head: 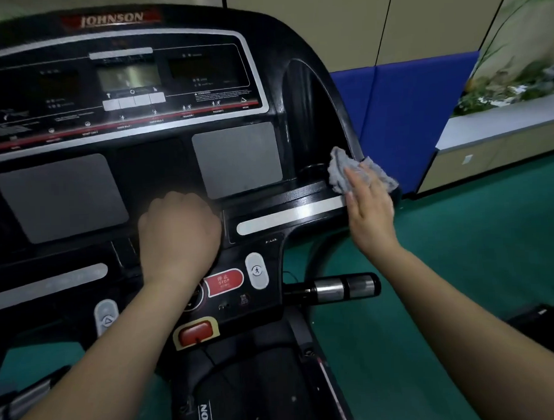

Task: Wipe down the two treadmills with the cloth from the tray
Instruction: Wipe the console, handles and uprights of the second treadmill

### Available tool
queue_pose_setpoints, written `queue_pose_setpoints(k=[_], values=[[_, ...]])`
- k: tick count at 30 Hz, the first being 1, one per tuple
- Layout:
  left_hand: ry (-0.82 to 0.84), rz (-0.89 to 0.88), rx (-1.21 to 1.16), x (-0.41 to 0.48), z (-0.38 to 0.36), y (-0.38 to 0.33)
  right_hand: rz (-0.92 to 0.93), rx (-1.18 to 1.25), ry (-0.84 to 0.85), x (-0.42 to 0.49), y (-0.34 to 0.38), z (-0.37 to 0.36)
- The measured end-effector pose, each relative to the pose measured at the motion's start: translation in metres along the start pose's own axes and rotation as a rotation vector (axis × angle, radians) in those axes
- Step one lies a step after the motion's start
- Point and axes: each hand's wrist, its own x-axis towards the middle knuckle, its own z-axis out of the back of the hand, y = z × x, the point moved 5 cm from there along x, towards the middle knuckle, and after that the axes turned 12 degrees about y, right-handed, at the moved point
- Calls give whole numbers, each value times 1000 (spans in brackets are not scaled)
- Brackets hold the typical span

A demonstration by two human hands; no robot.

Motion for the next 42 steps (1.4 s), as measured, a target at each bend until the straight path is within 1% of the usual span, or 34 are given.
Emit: queue_pose_setpoints(k=[2, 4, 5, 8, 11, 12, 14, 15, 16, 17, 18, 20, 21, 22, 28, 30, 32, 33, 35, 36, 39, 42], values=[[-4, -4, -2, 0, 1, 0, -47, 28, -8, -4, 9, -6], [-1, 0, -6, 0, 1, 0, 3, 20, -7, -19, 35, -19], [2, 5, -5, 0, 1, 0, 62, 15, 2, -30, 53, -27], [4, 10, -5, -1, 1, 0, 313, -17, 63, -71, 110, -57], [8, 4, 2, -1, 2, -1, 440, -69, 124, -89, 132, -64], [10, 3, 3, -1, 2, -1, 434, -29, 132, -86, 129, -54], [7, -2, 2, -1, 2, -1, 340, 153, 150, -83, 112, -27], [4, -5, 1, -1, 2, -2, 296, 217, 112, -86, 101, -12], [4, -7, 2, -1, 2, -2, 267, 232, 55, -92, 91, -1], [5, -7, 4, -1, 2, -3, 246, 212, 32, -101, 81, 4], [5, -6, 9, -2, 2, -3, 235, 152, 54, -110, 70, 1], [5, -9, 15, -2, 2, -2, 215, -115, 157, -130, 51, -23], [6, -13, 14, -1, 1, -2, 221, -248, 181, -138, 43, -38], [6, -18, 12, -2, 1, -2, 234, -317, 177, -143, 39, -49], [-9, -33, 8, -1, 1, -2, 394, -387, 138, -139, 61, -72], [-18, -35, 22, -1, 1, -2, 453, -440, 209, -131, 56, -68], [-16, -42, 27, -1, 0, -2, 494, -446, 343, -117, 49, -60], [-14, -47, 27, -1, 0, -1, 477, -421, 405, -109, 45, -55], [-8, -50, 25, -1, 0, -1, 354, -364, 481, -96, 32, -46], [-6, -48, 24, -1, 1, 0, 307, -345, 464, -94, 23, -41], [-10, -42, 23, -1, 1, -1, 256, -294, 283, -104, -13, -21], [-9, -37, 33, -1, 1, -2, 84, -188, 205, -123, -41, -17]])
